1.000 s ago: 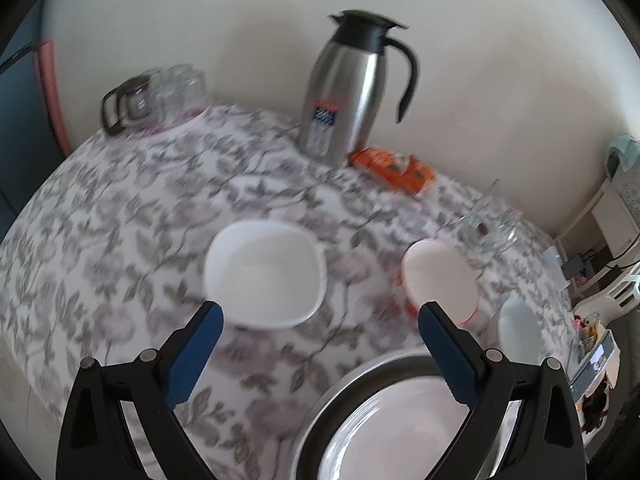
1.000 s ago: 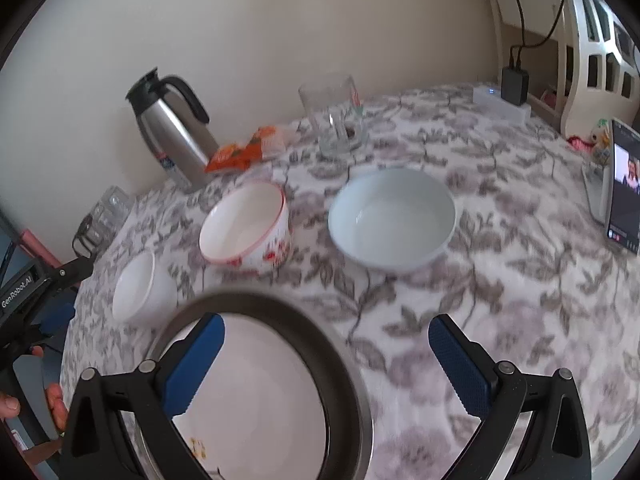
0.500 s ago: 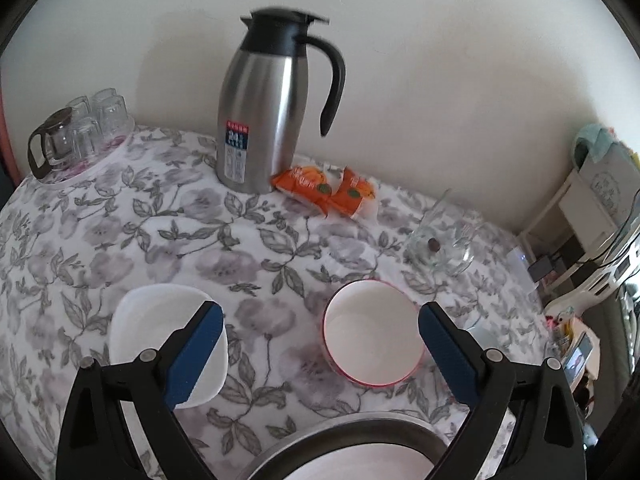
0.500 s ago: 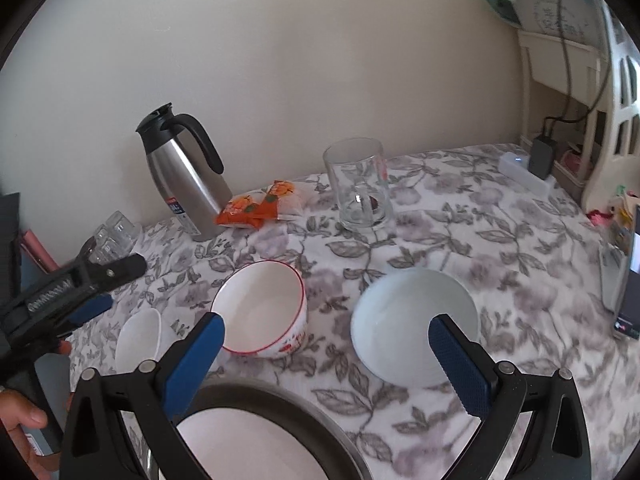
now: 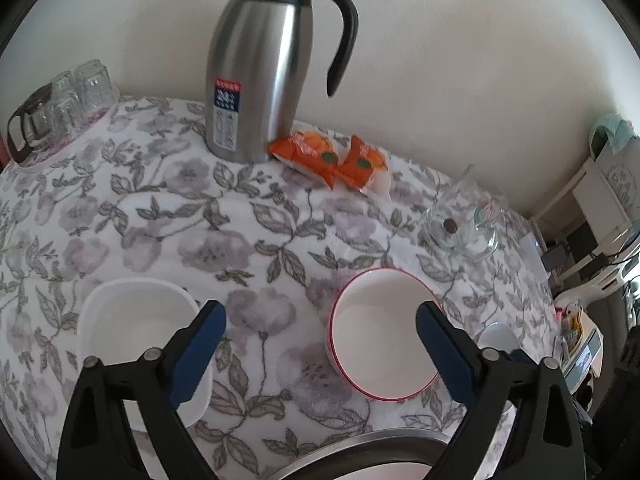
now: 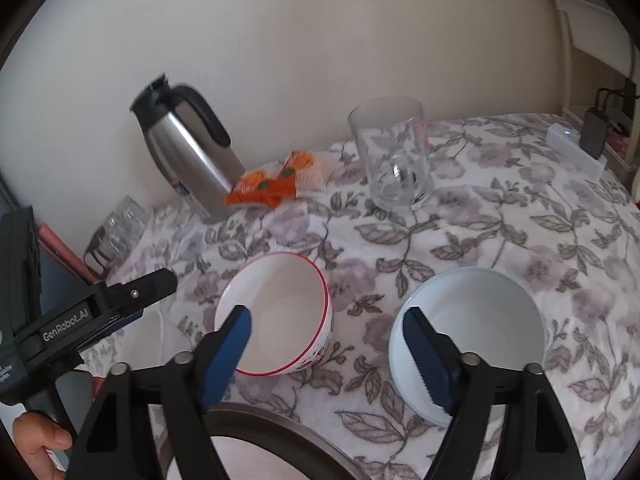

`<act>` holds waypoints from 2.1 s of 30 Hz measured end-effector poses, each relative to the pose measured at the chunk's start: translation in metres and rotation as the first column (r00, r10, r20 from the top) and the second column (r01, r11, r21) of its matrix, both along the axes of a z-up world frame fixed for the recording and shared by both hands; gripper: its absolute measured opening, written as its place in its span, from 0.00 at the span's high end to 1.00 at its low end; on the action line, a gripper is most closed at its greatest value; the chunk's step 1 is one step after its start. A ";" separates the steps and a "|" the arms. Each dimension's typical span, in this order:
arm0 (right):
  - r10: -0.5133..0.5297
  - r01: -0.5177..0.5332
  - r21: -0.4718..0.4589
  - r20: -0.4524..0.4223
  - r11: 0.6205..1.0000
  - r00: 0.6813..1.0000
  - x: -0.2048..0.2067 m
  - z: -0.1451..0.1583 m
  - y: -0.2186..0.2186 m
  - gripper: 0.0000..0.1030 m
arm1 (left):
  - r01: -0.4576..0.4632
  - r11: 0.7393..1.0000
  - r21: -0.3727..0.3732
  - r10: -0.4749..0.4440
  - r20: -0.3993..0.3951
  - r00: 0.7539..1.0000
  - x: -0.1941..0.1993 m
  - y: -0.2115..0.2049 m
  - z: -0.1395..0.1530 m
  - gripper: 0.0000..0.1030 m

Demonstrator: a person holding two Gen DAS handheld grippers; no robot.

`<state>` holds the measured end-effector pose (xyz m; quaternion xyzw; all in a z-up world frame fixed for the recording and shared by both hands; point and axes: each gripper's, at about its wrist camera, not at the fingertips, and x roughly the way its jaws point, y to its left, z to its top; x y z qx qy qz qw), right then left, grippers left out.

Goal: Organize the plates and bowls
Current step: 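Grasp the red-rimmed strawberry bowl rim with the right tool while the left tool closes on it, then lift and carry the strawberry bowl over the steel basin with both tools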

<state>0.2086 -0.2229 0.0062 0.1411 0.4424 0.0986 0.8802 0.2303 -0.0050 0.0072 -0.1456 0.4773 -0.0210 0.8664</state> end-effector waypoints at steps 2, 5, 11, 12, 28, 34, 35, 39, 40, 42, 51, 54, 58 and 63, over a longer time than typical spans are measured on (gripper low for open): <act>0.022 -0.022 -0.011 -0.013 1.000 1.000 0.004 -0.004 0.006 0.37 | 0.021 1.000 -0.003 -0.021 -0.015 1.000 0.003 -0.004 -0.004 0.21; 0.044 -0.046 -0.041 -0.053 0.998 0.998 0.011 -0.013 0.016 0.46 | 0.043 0.999 0.016 -0.042 -0.027 0.999 0.008 -0.011 -0.010 0.23; 0.075 -0.080 -0.042 -0.120 0.996 0.990 0.021 -0.032 0.026 0.59 | 0.070 0.997 0.035 -0.067 -0.087 0.994 0.016 -0.021 -0.032 0.43; 0.081 -0.087 -0.042 -0.125 0.995 0.989 0.022 -0.034 0.028 0.62 | 0.074 0.997 0.037 -0.070 -0.094 0.993 0.017 -0.022 -0.034 0.48; 0.100 -0.107 -0.035 -0.159 0.994 0.982 0.030 -0.050 0.034 0.76 | 0.120 0.992 0.038 -0.114 -0.133 0.985 0.024 -0.034 -0.058 0.81; 0.106 -0.117 -0.065 -0.147 0.991 0.983 0.028 -0.048 0.038 0.76 | 0.128 0.990 0.053 -0.121 -0.126 0.985 0.023 -0.035 -0.058 0.82; 0.109 -0.121 -0.076 -0.145 0.990 0.983 0.028 -0.048 0.039 0.76 | 0.129 0.990 0.056 -0.121 -0.126 0.985 0.023 -0.036 -0.057 0.82; 0.117 -0.131 -0.095 -0.136 0.987 0.984 0.026 -0.046 0.040 0.76 | 0.128 0.990 0.066 -0.118 -0.131 0.984 0.022 -0.037 -0.055 0.82; 0.118 -0.131 -0.095 -0.134 0.987 0.984 0.026 -0.045 0.040 0.76 | 0.127 0.990 0.067 -0.117 -0.133 0.984 0.022 -0.037 -0.054 0.82; 0.117 -0.129 -0.093 -0.126 0.987 0.985 0.024 -0.042 0.039 0.76 | 0.128 0.989 0.076 -0.118 -0.126 0.985 0.020 -0.039 -0.051 0.82; 0.110 -0.115 -0.086 -0.064 0.990 0.992 0.009 -0.010 0.031 0.76 | 0.130 0.987 0.100 -0.123 -0.067 0.990 0.008 -0.046 -0.014 0.82; 0.106 -0.108 -0.085 -0.036 0.990 0.994 0.000 0.007 0.029 0.76 | 0.124 0.988 0.092 -0.120 -0.044 0.992 -0.001 -0.047 0.002 0.82; 0.100 -0.100 -0.080 0.003 0.992 0.995 -0.015 0.032 0.027 0.76 | 0.119 0.989 0.089 -0.119 -0.007 0.993 -0.013 -0.050 0.025 0.82; 0.097 -0.093 -0.084 0.040 0.992 0.995 -0.034 0.057 0.026 0.76 | 0.121 0.989 0.086 -0.124 0.028 0.992 -0.032 -0.052 0.052 0.82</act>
